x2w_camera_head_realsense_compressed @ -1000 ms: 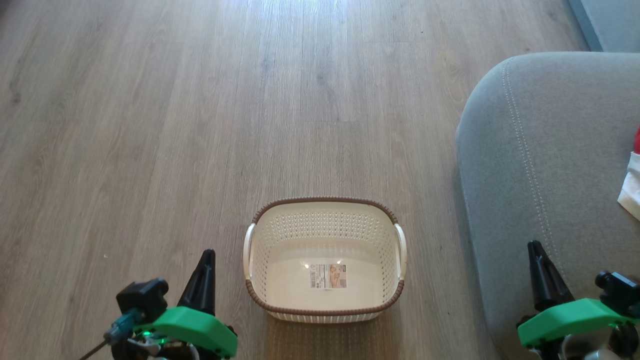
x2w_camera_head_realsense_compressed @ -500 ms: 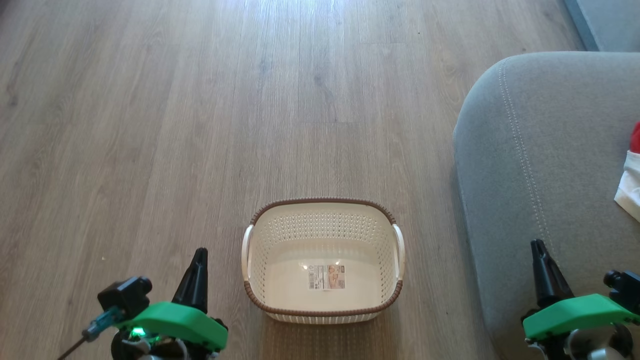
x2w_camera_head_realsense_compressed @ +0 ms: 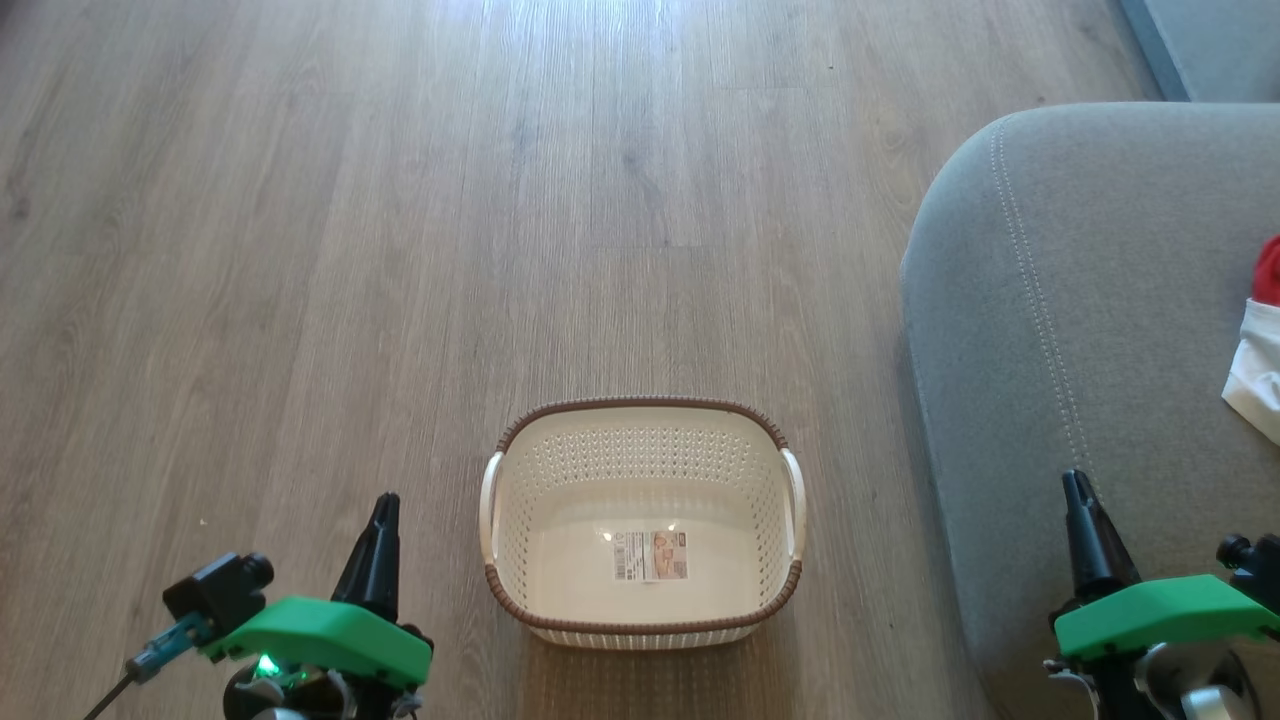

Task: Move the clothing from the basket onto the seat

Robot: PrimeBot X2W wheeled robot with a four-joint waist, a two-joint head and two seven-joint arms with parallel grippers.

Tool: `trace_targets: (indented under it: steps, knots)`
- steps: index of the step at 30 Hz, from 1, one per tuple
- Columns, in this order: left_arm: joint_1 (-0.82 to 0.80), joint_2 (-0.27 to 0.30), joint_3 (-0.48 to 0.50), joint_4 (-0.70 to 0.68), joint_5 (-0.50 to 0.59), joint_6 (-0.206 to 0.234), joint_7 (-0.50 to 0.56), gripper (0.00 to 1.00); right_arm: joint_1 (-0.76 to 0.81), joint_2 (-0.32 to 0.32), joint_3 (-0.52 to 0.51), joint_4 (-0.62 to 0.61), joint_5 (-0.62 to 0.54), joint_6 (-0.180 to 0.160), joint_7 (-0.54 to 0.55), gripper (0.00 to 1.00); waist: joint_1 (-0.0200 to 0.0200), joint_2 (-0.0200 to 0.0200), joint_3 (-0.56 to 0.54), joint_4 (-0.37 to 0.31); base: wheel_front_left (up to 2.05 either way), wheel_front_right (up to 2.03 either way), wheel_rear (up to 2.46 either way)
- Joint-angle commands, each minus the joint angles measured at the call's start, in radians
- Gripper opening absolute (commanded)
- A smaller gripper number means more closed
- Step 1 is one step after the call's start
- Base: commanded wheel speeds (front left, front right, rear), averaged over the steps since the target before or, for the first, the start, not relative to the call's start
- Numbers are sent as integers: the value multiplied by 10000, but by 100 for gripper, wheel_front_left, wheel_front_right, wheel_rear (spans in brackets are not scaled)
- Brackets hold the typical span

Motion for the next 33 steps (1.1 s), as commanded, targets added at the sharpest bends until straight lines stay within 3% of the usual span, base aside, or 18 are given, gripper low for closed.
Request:
trace_targets:
  steps: [1, 33]
  knots:
    - [-529, 110, 225, -252, -285, -83, 40, 0, -452, -53, -38, -286, 284, 31, 96, 0, 0, 0, -3, -7, 0, 0, 0]
    - [-743, 152, 992, -164, -3695, -559, 945, 0, -823, 302, -375, -227, 3294, 51, 1025, 0, 0, 0, -66, -175, 0, 0, 0]
